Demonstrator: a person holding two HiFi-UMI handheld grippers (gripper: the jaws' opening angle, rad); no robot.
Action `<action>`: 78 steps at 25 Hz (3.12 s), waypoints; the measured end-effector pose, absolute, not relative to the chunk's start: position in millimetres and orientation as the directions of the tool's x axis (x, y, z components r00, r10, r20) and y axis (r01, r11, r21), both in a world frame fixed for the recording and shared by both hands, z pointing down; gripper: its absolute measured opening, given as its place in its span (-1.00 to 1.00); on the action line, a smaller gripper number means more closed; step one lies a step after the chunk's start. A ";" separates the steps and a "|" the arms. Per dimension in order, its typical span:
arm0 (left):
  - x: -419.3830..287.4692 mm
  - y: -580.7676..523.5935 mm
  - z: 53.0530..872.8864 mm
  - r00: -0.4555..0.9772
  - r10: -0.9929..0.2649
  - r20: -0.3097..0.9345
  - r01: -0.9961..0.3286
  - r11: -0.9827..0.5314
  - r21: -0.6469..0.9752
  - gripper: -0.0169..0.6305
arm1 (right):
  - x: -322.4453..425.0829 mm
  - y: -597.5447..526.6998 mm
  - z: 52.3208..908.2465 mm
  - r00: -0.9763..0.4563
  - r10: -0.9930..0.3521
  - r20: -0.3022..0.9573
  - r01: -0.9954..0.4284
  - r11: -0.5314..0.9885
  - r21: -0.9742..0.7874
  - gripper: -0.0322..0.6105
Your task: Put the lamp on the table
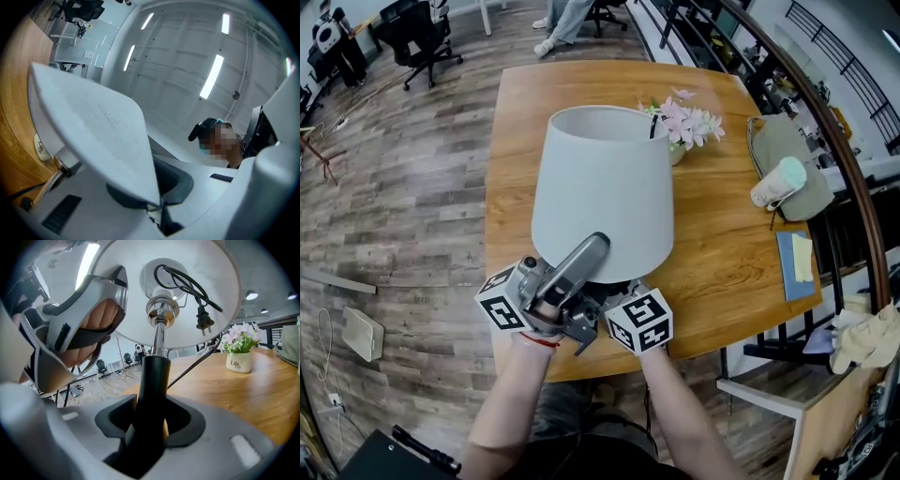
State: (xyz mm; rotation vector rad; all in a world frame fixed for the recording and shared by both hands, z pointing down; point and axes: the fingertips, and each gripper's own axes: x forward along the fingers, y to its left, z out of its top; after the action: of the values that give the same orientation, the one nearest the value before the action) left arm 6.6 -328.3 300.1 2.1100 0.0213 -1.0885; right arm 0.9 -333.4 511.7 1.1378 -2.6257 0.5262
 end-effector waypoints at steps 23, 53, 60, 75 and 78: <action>23.8 -331.9 302.3 0.664 -0.244 -0.707 0.366 -0.719 0.592 -0.95 | 16.0 -351.5 512.3 -0.610 -0.700 0.370 -0.787 0.589 -0.184 -0.28; 26.7 -295.1 308.0 0.674 -0.219 -0.706 0.351 -0.746 0.566 -0.94 | 43.2 -304.3 492.0 -0.549 -0.766 0.335 -0.834 0.531 -0.153 -0.64; 26.3 -284.6 310.3 0.677 -0.219 -0.703 0.345 -0.749 0.565 -0.92 | 44.7 -298.4 484.6 -0.545 -0.775 0.319 -0.836 0.530 -0.142 -0.87; 26.1 -255.0 321.3 0.696 -0.192 -0.692 0.308 -0.791 0.529 -0.89 | 39.3 -282.6 480.1 -0.564 -0.762 0.318 -0.823 0.553 -0.134 -0.88; 24.8 -250.6 323.4 0.697 -0.197 -0.690 0.301 -0.792 0.531 -0.88 | 37.9 -278.6 480.1 -0.569 -0.757 0.321 -0.819 0.558 -0.134 -0.88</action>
State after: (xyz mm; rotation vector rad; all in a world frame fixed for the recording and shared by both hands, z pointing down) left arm 24.8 -250.6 323.4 2.2680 0.0794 -1.0197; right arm 37.9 -278.6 480.1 1.3205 -2.5672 0.3964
